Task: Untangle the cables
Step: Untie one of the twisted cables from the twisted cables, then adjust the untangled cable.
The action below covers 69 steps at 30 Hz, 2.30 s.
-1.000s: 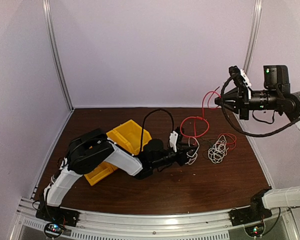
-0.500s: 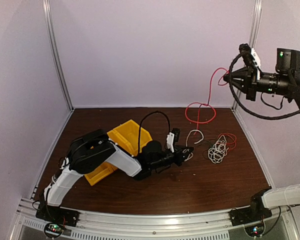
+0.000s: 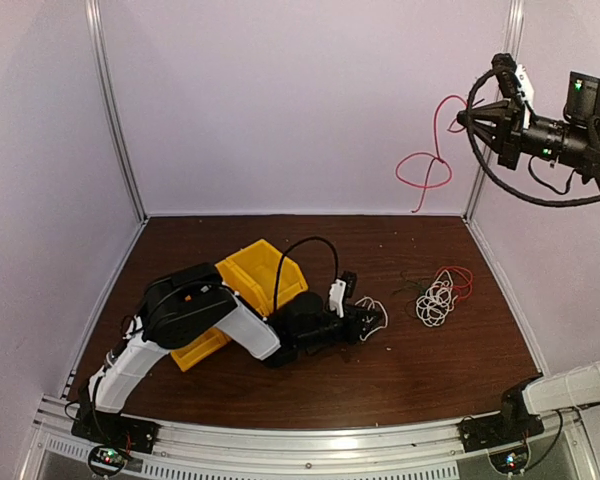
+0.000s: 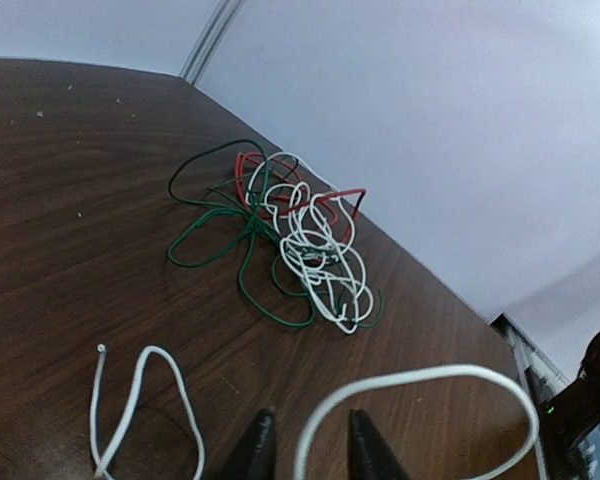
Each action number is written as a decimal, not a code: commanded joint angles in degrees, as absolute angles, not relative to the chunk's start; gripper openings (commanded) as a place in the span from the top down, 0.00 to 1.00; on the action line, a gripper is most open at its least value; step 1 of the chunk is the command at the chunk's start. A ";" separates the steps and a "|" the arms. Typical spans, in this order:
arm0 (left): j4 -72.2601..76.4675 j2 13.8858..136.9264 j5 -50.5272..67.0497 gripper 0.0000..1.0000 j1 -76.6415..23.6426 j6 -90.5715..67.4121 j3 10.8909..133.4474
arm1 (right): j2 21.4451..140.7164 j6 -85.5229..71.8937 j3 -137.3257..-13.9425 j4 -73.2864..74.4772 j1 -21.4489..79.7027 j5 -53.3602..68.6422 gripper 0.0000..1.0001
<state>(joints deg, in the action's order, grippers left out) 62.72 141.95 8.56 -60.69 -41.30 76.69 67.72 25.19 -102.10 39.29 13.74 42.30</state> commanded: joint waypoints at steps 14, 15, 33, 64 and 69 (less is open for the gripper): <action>57.15 116.04 14.64 0.46 -60.77 -34.28 56.79 | 60.77 28.08 -79.56 37.33 13.45 44.60 1.00; 56.95 115.22 14.87 0.46 -60.80 -34.20 56.22 | 60.73 28.20 -79.13 37.42 13.45 44.79 1.00; 73.39 125.67 20.08 0.42 -60.82 -52.21 68.07 | 59.40 27.74 -75.64 38.50 13.45 52.59 1.00; 18.01 118.75 14.91 0.37 -60.22 -41.11 79.29 | 59.70 37.40 -67.68 51.17 19.93 52.28 0.98; 13.72 122.53 16.33 0.37 -60.81 -40.97 83.46 | 60.02 37.19 -67.80 50.89 20.36 52.87 0.98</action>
